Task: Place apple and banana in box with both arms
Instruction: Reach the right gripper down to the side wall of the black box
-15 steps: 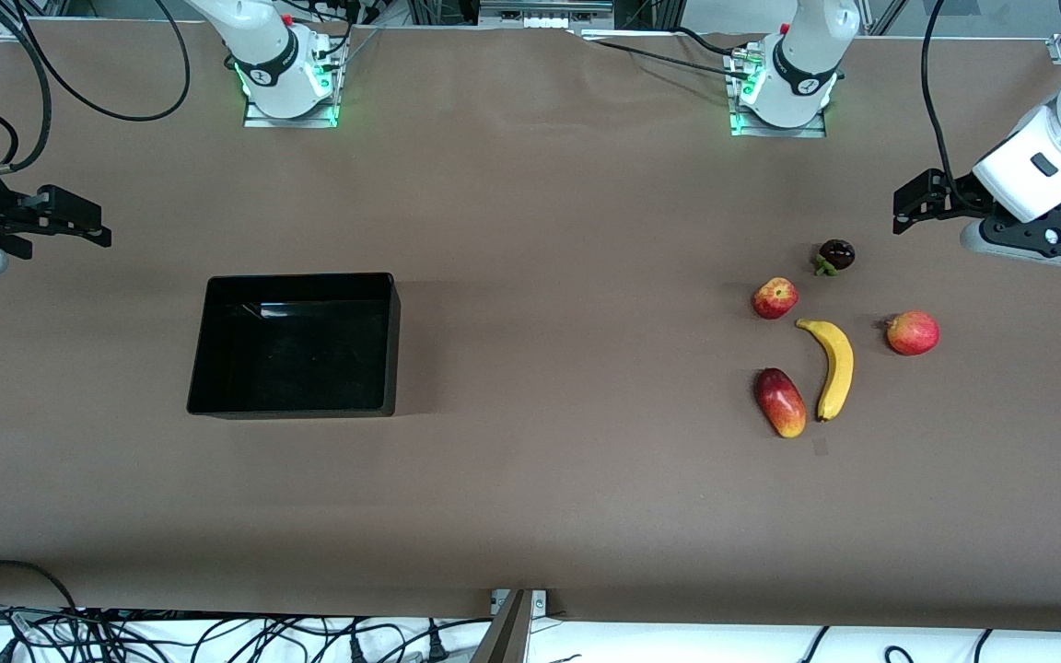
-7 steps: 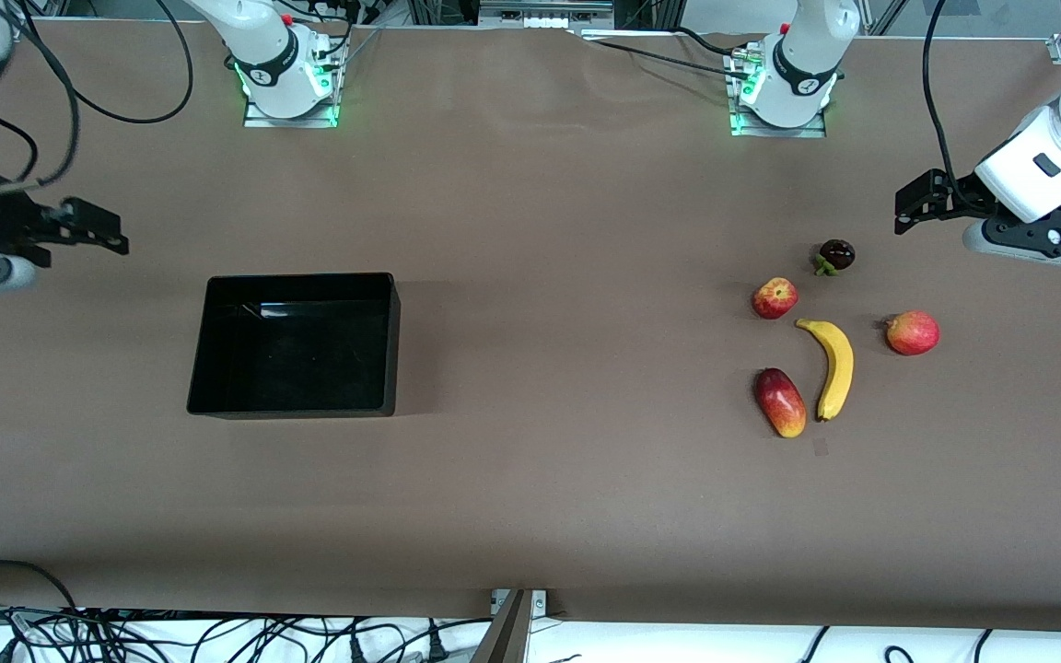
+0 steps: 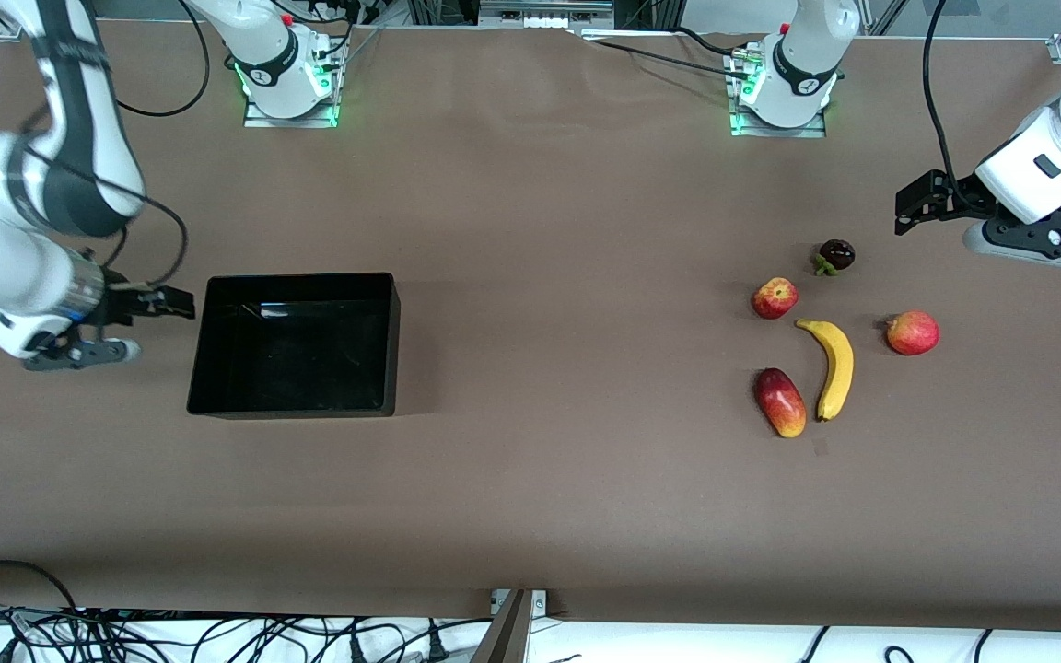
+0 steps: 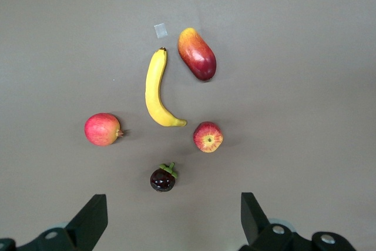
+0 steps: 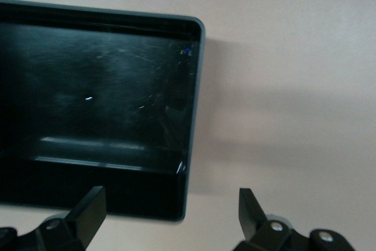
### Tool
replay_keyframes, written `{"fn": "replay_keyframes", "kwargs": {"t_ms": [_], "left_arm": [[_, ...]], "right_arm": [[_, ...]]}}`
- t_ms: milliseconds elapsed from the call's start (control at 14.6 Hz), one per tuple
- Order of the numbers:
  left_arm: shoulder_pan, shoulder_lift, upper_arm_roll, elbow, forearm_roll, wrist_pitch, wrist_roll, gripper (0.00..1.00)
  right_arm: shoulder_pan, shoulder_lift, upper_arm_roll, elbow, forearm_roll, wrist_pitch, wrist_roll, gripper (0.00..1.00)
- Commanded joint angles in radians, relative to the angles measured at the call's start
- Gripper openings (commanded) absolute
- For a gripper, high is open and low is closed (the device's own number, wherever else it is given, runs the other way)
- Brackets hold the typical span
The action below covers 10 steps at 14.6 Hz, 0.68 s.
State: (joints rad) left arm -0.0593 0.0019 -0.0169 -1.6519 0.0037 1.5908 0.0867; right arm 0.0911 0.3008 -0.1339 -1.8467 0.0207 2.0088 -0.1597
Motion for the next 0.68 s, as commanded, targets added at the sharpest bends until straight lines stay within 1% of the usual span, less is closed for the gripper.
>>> {"fn": "replay_keyframes", "kwargs": {"t_ms": [0, 137, 274, 342, 411, 479, 548, 616], "left_arm": [[0.003, 0.017, 0.0, 0.035, -0.001, -0.022, -0.001, 1.0], [0.003, 0.017, -0.002, 0.035, -0.001, -0.023, -0.001, 1.0], [0.003, 0.017, -0.002, 0.034, 0.001, -0.025, -0.004, 1.0], [0.003, 0.017, -0.002, 0.034, 0.001, -0.025, -0.002, 1.0], [0.003, 0.017, 0.0, 0.034, -0.001, -0.025, -0.001, 1.0], [0.003, 0.017, -0.002, 0.032, 0.001, -0.026, -0.001, 1.0], [0.003, 0.017, -0.002, 0.032, -0.001, -0.032, -0.002, 1.0], [0.003, 0.017, -0.002, 0.032, -0.001, -0.035, -0.005, 1.0]], "right_arm": [[-0.017, 0.046, -0.004, -0.078, -0.004, 0.129, 0.012, 1.0], [-0.022, 0.095, -0.004, -0.097, 0.005, 0.197, 0.018, 1.0], [-0.025, 0.106, -0.004, -0.12, 0.005, 0.208, 0.035, 0.99], [-0.025, 0.106, -0.004, -0.137, 0.005, 0.217, 0.035, 0.91], [-0.025, 0.106, -0.004, -0.146, 0.008, 0.223, 0.035, 0.79], [-0.025, 0.107, -0.004, -0.15, 0.016, 0.223, 0.035, 0.57], [-0.025, 0.109, -0.004, -0.152, 0.019, 0.222, 0.035, 0.31], [-0.025, 0.109, -0.003, -0.147, 0.019, 0.219, 0.034, 0.0]]}}
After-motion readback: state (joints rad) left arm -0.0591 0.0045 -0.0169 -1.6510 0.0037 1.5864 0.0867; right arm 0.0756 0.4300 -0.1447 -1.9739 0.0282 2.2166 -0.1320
